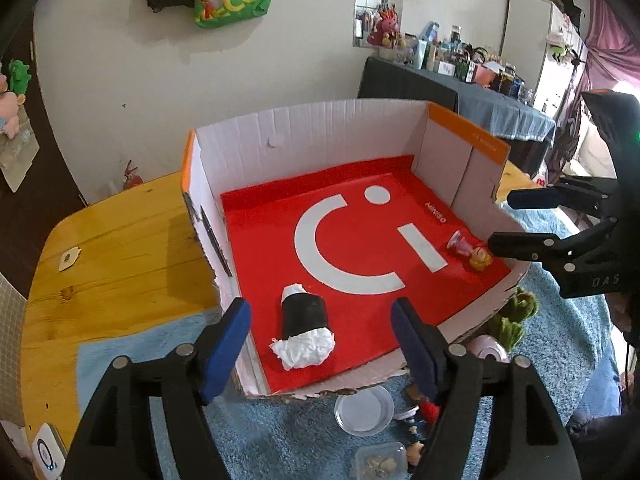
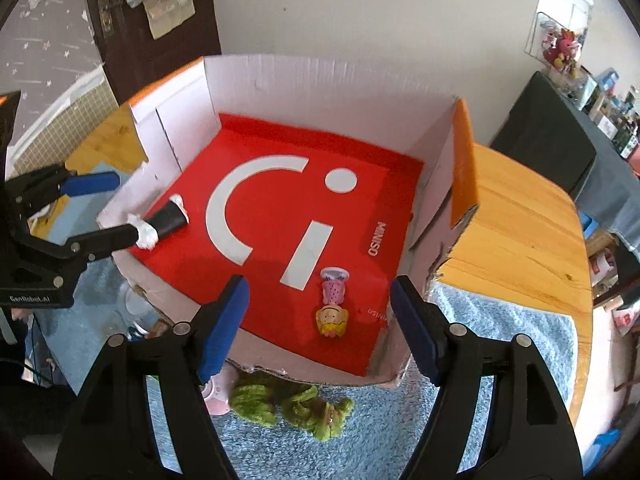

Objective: Organize objects

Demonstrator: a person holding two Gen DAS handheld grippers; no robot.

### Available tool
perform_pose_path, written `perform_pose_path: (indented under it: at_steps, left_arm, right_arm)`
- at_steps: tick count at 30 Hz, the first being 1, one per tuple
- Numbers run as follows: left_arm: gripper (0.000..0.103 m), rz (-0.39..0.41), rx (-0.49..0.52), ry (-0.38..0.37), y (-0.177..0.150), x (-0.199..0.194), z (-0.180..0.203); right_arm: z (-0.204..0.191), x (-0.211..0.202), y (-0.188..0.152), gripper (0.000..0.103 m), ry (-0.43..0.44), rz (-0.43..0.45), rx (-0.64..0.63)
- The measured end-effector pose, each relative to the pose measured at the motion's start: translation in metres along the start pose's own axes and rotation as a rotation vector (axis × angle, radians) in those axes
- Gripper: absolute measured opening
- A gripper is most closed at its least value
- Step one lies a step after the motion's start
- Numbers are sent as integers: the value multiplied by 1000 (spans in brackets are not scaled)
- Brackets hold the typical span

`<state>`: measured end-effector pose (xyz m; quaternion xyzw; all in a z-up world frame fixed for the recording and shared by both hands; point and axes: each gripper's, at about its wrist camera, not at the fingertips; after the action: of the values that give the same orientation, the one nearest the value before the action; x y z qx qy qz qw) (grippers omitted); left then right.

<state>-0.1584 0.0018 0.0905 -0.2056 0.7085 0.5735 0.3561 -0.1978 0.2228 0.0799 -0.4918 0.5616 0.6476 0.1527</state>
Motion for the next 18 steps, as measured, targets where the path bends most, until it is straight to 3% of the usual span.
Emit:
perform_pose_path:
  at_steps: [18]
  left_arm:
    - [90, 156, -74, 70, -17, -75, 5]
  right_arm:
    - [-37, -52, -14, 83, -8, 172, -16]
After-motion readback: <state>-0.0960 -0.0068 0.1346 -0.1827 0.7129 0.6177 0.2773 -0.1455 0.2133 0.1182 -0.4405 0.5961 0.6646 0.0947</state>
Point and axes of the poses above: each gripper's, at about its wrist camera, not at the fingertips, and x roughly the way its jaws point, z to its right, y to its top, and after that the axes turned 8 degrees about y, right-handed
